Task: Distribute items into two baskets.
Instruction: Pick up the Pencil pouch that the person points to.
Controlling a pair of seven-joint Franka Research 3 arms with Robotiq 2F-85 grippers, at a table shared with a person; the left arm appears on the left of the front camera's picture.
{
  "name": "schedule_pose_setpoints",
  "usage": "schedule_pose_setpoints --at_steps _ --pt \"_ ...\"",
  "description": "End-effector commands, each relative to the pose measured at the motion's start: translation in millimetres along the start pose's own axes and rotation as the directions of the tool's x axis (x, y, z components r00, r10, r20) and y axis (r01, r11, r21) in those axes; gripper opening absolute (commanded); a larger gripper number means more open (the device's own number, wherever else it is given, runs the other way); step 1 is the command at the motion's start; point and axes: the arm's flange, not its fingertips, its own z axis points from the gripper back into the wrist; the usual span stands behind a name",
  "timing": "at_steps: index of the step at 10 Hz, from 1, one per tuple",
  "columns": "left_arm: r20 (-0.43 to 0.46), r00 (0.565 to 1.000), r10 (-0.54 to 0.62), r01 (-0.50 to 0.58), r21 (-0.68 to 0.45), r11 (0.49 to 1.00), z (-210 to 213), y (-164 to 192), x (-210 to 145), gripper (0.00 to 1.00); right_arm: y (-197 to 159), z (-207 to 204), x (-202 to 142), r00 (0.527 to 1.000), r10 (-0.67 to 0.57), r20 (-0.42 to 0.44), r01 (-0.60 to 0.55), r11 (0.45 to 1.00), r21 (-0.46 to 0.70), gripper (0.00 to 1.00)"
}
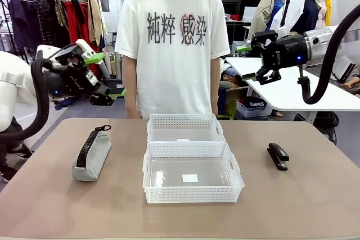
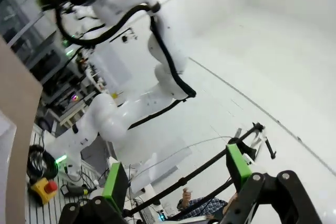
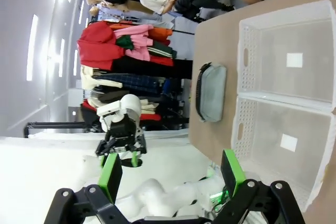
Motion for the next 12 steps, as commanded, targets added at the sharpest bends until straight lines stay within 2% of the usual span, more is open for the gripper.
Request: schedule_pose_setpoints --at_steps 1,3,4,5,7,9,12 --pt "0.013 0.991 0.132 -0.133 0.025 0.991 -3 -10 8 1.0 5 12 13 0.991 -0.13 -0.024 0.132 0.984 0.116 1.0" --pt "0.084 0.967 0.242 -0.249 0.086 0.965 2 -5 23 1.0 1 22 25 0.979 -0.195 -0.059 0.203 0.964 0.171 1.0" --pt "0.092 0.965 0.247 -0.257 0.115 0.96 5 -4 29 1.0 -1 24 27 0.978 -0.195 -0.073 0.206 0.961 0.183 1.0" --pt "0.124 0.957 0.261 -0.28 0.168 0.945 9 -2 34 1.0 -1 25 27 0.976 -0.163 -0.141 0.188 0.964 0.189 1.0" --pt "0.183 0.939 0.292 -0.326 0.199 0.924 14 -2 44 1.0 -5 27 22 0.972 -0.112 -0.205 0.148 0.974 0.17 1.0" --pt "0.195 0.929 0.314 -0.353 0.21 0.912 14 -8 52 1.0 -7 28 17 0.964 -0.07 -0.257 0.118 0.977 0.175 1.0" --pt "0.236 0.924 0.302 -0.357 0.24 0.903 20 -32 68 1.0 -11 25 19 0.963 -0.063 -0.264 0.112 0.978 0.177 1.0"
